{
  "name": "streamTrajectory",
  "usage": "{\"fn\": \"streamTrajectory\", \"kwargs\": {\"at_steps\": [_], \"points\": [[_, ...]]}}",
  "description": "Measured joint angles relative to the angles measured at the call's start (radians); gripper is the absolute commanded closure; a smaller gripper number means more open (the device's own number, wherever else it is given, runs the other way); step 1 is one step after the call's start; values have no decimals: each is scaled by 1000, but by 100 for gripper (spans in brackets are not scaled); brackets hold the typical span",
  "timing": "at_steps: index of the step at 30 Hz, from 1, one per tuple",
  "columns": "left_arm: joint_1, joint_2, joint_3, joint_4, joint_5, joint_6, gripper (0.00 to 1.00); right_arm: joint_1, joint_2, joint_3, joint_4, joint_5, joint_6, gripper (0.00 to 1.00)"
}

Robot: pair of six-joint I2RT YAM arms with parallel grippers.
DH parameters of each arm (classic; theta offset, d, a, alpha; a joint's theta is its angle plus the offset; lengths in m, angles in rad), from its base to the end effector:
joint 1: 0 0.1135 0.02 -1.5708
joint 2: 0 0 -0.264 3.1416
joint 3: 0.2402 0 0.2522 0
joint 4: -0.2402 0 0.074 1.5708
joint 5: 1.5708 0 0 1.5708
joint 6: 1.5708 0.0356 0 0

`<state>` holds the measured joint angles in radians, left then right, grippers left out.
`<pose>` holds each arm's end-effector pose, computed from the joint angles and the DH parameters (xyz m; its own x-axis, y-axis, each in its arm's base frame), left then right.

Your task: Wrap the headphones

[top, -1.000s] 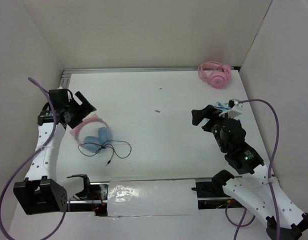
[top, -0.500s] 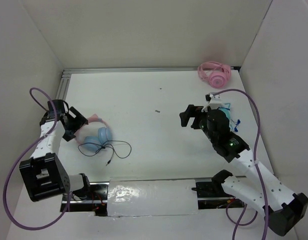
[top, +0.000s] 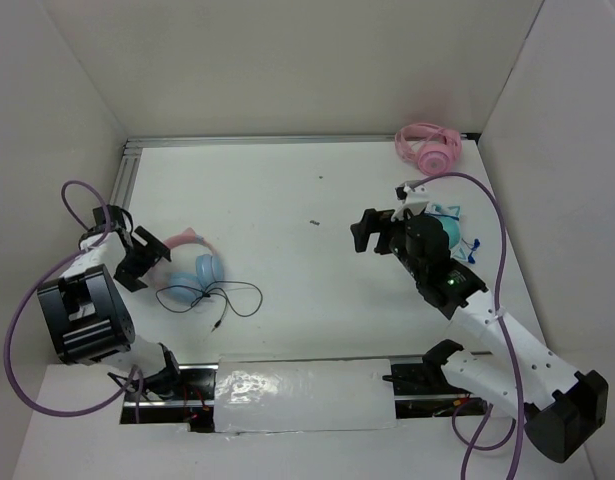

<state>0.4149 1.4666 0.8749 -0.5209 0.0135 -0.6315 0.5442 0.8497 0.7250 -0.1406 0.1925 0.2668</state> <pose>0.2544 0.1115 0.1909 -0.4278 -0.8334 -0.3499 -0.8054 0.5271 -0.2709 0.1758 0.0984 0.3123 -0.3087 0.1157 -0.9441 -0.2787 0.9380 0.2060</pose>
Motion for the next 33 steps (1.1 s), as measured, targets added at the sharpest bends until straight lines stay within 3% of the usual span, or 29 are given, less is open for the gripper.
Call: {"fn": "streamTrajectory", "kwargs": {"at_steps": [8, 19, 23, 24, 26, 29, 33], "points": [[24, 84, 49, -21, -2, -5, 7, -2, 26, 0, 18, -18, -8, 0], [27, 181, 101, -28, -43, -29, 31, -2, 9, 3, 21, -40, -7, 0], [27, 198, 106, -21, -43, -29, 54, -5, -21, 3, 22, -40, -6, 0], [26, 204, 111, -22, -45, -24, 68, -6, -29, 3, 23, -39, -6, 0], [20, 216, 124, -37, -47, 0, 87, -6, -41, 3, 24, -39, -6, 0], [3, 218, 131, -22, -62, -45, 100, -6, -45, 3, 25, -39, -5, 0], [-5, 189, 114, -26, -72, -62, 100, -8, -45, 3, 25, -39, -3, 0]]}}
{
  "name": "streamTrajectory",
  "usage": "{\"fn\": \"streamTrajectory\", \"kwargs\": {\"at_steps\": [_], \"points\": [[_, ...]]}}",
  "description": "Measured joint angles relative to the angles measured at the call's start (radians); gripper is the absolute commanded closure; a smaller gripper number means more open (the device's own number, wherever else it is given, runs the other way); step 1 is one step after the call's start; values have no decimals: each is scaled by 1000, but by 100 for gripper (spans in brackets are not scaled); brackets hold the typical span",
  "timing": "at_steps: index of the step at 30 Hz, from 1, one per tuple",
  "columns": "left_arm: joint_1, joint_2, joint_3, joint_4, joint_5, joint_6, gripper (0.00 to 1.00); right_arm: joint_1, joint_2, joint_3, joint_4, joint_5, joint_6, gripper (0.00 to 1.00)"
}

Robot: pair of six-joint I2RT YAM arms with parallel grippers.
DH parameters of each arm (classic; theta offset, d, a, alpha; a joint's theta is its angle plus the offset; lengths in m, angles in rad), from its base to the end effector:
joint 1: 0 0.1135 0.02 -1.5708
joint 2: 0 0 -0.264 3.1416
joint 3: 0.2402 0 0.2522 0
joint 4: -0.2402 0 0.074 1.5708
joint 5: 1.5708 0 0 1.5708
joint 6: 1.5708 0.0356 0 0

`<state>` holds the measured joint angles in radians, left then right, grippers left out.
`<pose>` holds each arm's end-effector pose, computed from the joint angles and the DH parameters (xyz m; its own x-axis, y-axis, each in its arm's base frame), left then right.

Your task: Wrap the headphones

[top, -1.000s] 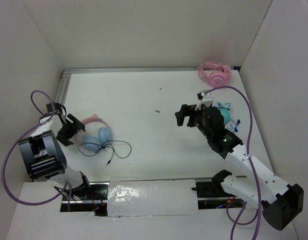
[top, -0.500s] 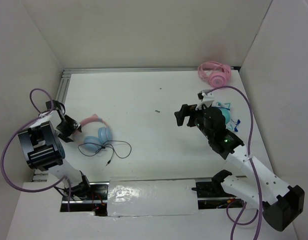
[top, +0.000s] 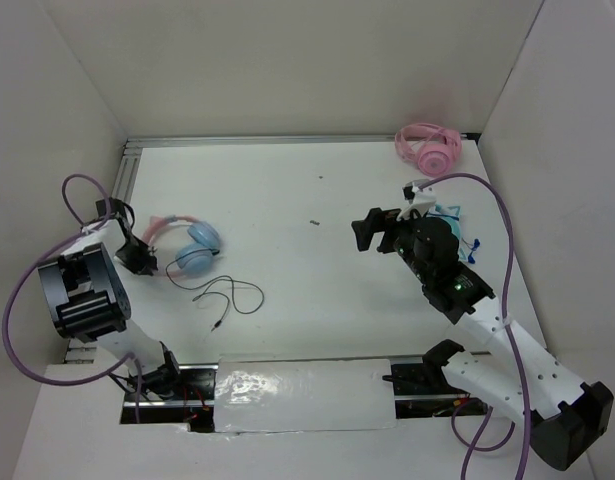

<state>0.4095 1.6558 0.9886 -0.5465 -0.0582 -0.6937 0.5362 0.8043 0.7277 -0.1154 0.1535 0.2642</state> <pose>0.2838 0.1254 0.1695 -0.3948 -0.8672 -0.3036 -0.8695 0.4594 -0.1816 0.1686 0.0939 0.3239 -0.2565 0.1478 -0.9552 -0.3200 0.9195 0.2282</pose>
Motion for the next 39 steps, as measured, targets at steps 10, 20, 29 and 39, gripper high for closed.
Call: {"fn": "streamTrajectory", "kwargs": {"at_steps": [10, 20, 29, 39], "points": [[-225, -377, -18, -110, -116, -39, 100, -3, -8, -1, 4, -82, -3, 0], [-521, -595, 229, -206, -129, -75, 100, 20, -90, -231, 287, -327, 82, 0], [-692, -475, 675, -306, -142, -175, 100, 355, 19, -439, 640, -240, -2, 0], [-832, -409, 768, -389, -158, -222, 100, 483, 603, -341, 1141, -93, -169, 0]]}}
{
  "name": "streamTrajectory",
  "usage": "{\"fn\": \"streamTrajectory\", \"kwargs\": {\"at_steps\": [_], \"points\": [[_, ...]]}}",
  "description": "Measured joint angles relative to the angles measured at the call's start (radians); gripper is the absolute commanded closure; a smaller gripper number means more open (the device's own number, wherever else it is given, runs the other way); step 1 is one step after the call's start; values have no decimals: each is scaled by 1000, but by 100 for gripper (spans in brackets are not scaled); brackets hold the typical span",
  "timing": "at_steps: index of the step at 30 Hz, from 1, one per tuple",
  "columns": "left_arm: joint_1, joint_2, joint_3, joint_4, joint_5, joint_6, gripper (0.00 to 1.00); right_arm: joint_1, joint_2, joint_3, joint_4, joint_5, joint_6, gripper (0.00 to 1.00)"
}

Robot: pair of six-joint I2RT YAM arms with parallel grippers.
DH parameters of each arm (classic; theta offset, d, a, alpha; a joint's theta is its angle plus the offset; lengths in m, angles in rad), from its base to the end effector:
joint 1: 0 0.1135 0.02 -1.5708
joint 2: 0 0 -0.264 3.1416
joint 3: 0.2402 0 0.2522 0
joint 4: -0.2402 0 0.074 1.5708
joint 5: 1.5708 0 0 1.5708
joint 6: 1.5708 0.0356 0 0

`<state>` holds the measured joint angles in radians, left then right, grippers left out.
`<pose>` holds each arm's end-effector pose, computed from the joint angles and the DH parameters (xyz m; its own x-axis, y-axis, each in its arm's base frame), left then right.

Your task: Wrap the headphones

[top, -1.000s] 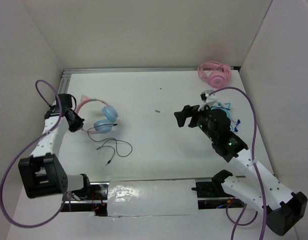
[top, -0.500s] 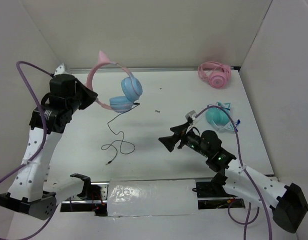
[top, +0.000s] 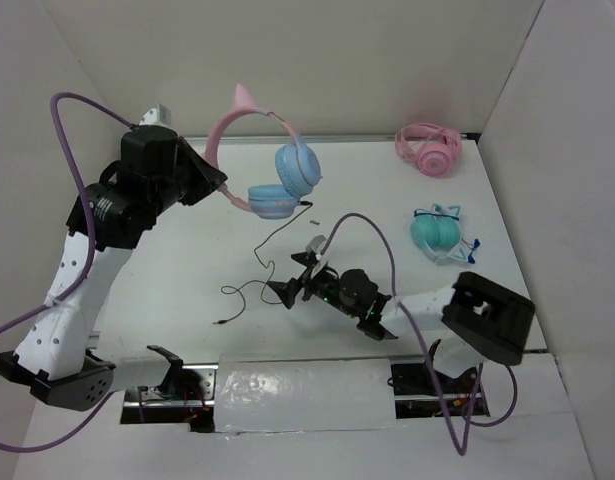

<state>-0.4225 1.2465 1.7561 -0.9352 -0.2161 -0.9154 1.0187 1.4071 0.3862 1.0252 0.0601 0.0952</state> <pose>0.2033 -0.0830 0.4907 -0.4058 -0.6666 -0.6253 -0.1630 0.7260 -0.6681 0.1412 0.2251 0.1969 -0.0755 0.0583 -0.9954 -0.8149 0.5717 0.0953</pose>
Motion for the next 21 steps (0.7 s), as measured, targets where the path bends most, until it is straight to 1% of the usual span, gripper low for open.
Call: {"fn": "streamTrajectory", "kwargs": {"at_steps": [4, 6, 7, 8, 9, 10, 12, 13, 14, 15, 18, 21], "points": [[-15, -29, -27, 39, 53, 30, 100, -11, 216, 95, 151, 48, 3, 0], [-15, -62, -55, 58, 87, 40, 100, -23, 301, 139, 173, 40, 16, 2], [-15, -82, -71, 71, 105, 50, 100, -27, 332, 162, 174, 32, 24, 17], [-15, -100, -79, 76, 121, 55, 100, -29, 354, 181, 179, 25, 28, 25], [-15, -116, -81, 77, 137, 60, 100, -28, 372, 198, 187, 14, 42, 29], [-15, -131, -81, 83, 154, 75, 100, -29, 384, 213, 193, 6, 54, 41], [-15, -164, -82, 96, 192, 97, 100, -34, 390, 220, 208, -17, 85, 56], [-15, -183, -89, 109, 212, 106, 100, -43, 390, 220, 214, -36, 104, 84], [-15, -211, -110, 135, 237, 121, 100, -59, 390, 220, 220, -67, 117, 97], [-15, -243, -139, 159, 266, 133, 100, -84, 390, 220, 222, -113, 137, 100], [-15, -321, -217, 194, 343, 175, 100, -177, 370, 223, 214, -213, 174, 100], [-17, -372, -287, 209, 399, 219, 100, -261, 282, 223, 130, -242, 171, 100]]}}
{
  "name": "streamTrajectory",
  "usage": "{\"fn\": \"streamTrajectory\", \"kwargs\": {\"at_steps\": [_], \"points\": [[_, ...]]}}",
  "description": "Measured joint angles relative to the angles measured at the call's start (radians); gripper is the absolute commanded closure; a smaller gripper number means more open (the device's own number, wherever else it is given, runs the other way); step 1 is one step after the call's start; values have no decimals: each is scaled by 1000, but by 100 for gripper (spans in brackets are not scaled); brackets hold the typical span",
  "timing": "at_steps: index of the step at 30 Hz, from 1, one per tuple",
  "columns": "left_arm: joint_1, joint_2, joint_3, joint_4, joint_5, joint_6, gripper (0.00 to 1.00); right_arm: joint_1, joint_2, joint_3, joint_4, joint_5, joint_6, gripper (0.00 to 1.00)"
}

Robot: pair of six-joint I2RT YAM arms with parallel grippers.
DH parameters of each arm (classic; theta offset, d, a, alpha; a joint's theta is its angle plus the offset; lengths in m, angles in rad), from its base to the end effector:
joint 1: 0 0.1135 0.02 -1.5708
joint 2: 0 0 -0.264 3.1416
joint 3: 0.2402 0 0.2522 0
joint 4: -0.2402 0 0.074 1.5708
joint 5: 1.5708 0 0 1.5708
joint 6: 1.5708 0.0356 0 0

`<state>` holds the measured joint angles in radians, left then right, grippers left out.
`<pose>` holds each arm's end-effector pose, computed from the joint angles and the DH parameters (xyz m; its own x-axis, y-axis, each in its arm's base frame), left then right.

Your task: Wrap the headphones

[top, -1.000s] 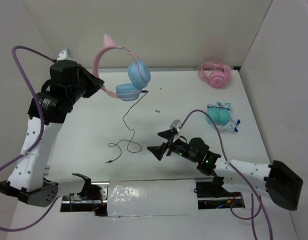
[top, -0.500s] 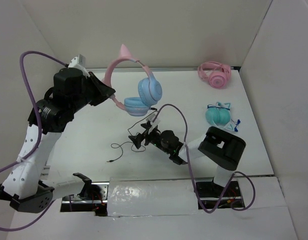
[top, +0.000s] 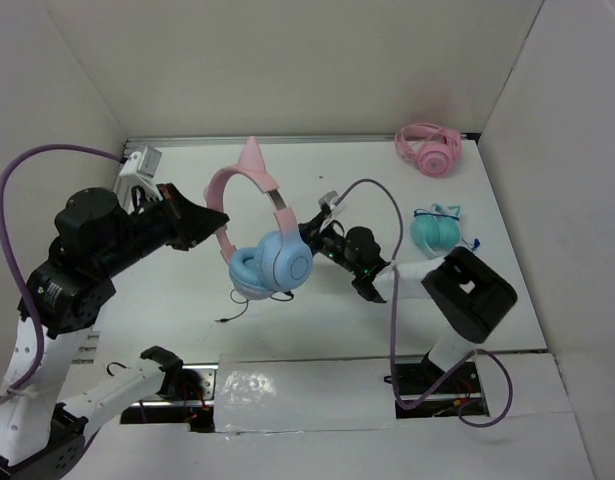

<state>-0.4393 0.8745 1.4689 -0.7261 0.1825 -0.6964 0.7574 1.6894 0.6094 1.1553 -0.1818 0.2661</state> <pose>0.1132 -0.0603 0.4886 -0.4639 -0.4790 -0.7452 0.3695 0.6599 -0.6542 0.2341 0.2302 0.1961 -0.1594 0.2052 -0.9656 -0.7927 0.5564 0.2491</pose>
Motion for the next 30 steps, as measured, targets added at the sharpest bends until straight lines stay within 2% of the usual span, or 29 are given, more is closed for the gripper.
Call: {"fn": "streamTrajectory", "kwargs": {"at_steps": [4, 7, 10, 15, 18, 22, 27, 30], "points": [[-1, -3, -126, 42, 45, 71, 100, -99, -196, 29, -223, -10, -39, 100], [-5, 25, -248, 69, 65, 127, 100, -157, -324, 116, -447, 16, -78, 100], [-16, 72, -327, 66, 29, 150, 100, -185, -397, 230, -675, 79, -104, 100], [-28, 118, -363, 49, -65, 150, 100, -202, -439, 428, -1069, 235, -121, 100], [-43, 147, -363, 54, -117, 143, 100, -199, -445, 494, -1174, 305, -122, 100], [-53, 220, -363, 37, -215, 127, 100, -180, -479, 475, -1268, 382, -123, 100], [-61, 330, -360, -2, -315, 75, 100, -153, -516, 475, -1354, 388, -116, 100], [-74, 391, -344, -22, -357, 55, 100, -137, -489, 549, -1452, 388, -103, 100]]}}
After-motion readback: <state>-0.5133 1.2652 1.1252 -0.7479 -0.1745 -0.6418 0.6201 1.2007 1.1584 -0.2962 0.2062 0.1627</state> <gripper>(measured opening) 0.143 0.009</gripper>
